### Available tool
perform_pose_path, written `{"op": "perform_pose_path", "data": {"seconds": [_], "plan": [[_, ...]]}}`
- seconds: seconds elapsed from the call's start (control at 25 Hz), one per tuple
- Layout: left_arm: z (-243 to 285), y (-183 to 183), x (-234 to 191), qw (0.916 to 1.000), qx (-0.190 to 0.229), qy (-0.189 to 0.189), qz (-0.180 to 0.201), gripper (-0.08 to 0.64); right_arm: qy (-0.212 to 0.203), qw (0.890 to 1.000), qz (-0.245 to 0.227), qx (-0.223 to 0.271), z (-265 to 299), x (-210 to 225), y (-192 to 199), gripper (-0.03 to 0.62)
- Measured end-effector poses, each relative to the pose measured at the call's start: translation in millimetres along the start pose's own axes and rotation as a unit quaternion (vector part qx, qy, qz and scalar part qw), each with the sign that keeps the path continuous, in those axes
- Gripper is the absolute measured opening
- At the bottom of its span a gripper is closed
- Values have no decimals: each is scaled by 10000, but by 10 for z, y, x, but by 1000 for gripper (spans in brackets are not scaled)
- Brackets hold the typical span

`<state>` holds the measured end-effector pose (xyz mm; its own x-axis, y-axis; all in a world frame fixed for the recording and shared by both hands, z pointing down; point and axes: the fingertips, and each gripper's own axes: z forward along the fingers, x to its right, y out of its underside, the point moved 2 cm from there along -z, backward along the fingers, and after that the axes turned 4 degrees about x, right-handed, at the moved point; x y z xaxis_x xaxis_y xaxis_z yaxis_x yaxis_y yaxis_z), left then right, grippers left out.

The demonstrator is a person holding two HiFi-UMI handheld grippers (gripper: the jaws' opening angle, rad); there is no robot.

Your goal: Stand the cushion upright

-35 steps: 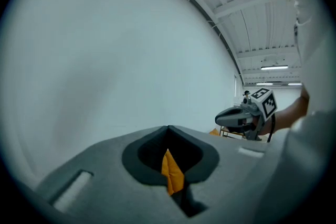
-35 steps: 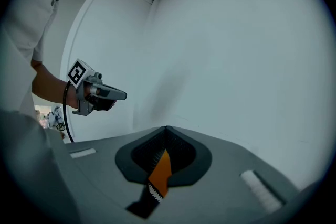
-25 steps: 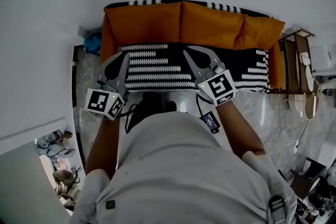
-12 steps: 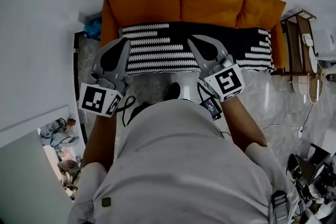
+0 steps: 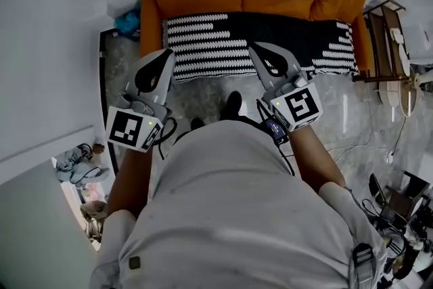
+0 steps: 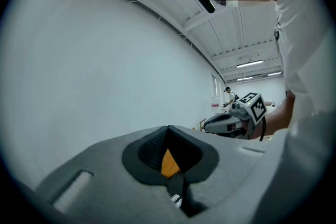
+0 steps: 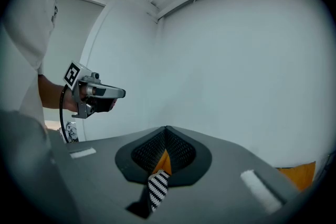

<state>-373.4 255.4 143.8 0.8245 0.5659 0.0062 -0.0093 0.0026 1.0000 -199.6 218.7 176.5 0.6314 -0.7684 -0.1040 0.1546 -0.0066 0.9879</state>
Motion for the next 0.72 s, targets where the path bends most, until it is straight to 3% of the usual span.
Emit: {"op": "perform_pose_path", "data": {"seconds": [0.36, 0.72], "plan": [[-964, 25, -55, 9998, 94, 92, -175, 3, 279, 9995, -14, -152, -164, -960, -144, 9], [-1444, 87, -32, 9992, 138, 280, -258, 3, 248, 9995, -166, -58, -247, -1564, -212, 9]]}}
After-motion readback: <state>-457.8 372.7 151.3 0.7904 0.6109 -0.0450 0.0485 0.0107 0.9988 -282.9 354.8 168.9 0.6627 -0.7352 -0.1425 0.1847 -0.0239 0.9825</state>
